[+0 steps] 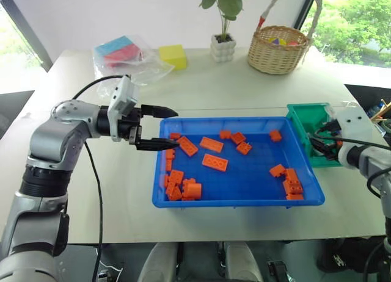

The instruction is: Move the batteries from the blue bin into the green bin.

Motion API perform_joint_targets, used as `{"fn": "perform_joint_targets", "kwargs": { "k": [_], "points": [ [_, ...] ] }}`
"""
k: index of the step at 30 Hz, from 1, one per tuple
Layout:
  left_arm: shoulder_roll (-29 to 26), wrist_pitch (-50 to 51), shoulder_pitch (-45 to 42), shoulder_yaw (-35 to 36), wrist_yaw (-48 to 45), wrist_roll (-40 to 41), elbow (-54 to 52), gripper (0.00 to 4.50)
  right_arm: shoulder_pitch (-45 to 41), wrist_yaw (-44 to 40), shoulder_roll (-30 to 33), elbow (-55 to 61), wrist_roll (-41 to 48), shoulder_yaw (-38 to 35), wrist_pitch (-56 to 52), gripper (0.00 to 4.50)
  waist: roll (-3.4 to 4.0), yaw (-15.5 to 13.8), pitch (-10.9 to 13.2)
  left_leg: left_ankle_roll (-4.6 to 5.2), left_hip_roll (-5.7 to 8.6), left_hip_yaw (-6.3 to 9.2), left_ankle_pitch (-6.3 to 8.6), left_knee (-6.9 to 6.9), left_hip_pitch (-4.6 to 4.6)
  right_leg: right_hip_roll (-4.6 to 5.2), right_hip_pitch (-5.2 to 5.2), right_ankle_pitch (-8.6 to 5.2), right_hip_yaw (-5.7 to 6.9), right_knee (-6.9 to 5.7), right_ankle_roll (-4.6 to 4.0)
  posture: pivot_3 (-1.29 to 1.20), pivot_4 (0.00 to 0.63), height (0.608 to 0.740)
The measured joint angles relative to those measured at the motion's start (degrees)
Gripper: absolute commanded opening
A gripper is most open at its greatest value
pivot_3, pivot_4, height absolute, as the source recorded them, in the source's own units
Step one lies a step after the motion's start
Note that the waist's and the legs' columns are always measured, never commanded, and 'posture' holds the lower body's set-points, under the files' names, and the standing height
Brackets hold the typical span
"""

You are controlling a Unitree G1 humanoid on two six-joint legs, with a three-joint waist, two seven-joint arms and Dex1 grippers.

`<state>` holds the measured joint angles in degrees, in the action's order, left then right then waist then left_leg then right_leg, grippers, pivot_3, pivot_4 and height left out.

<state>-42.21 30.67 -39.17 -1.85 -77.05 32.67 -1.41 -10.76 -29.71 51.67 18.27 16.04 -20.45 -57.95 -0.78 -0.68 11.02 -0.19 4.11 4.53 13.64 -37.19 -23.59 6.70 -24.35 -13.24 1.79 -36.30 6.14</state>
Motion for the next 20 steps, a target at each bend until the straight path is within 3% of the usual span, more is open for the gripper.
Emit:
{"fn": "perform_joint_targets", "kwargs": {
  "k": [7,12,20],
  "points": [
    [-1.0,0.5,0.5,0.6,-0.1,0.5,-0.7,4.50,10.9,-22.5,8.9,0.6,6.5,-12.3,12.6,2.93,-0.01,0.0,0.0,0.02,-0.04,-0.01,0.01,-0.04,0.02,-0.01,0.05,0.00,0.01,0.01,0.01,0.00,0.150,0.702],
    [-2.5,1.5,0.4,1.0,-0.5,0.6,-0.4,4.50,20.3,-36.6,11.3,0.2,7.4,-21.9,19.6,2.93,-0.02,0.0,0.0,0.03,-0.04,-0.03,0.02,-0.05,0.03,0.01,0.10,-0.02,0.01,0.04,0.03,0.00,0.150,0.702],
    [-2.9,2.7,0.4,1.0,-0.8,1.7,-0.4,4.50,20.9,-39.1,10.8,-0.3,8.9,-23.7,21.6,2.93,-0.03,-0.1,0.0,0.01,-0.05,0.00,0.03,-0.08,0.04,0.09,0.11,-0.03,-0.02,0.06,-0.01,0.00,0.150,0.702]
  ]
}}
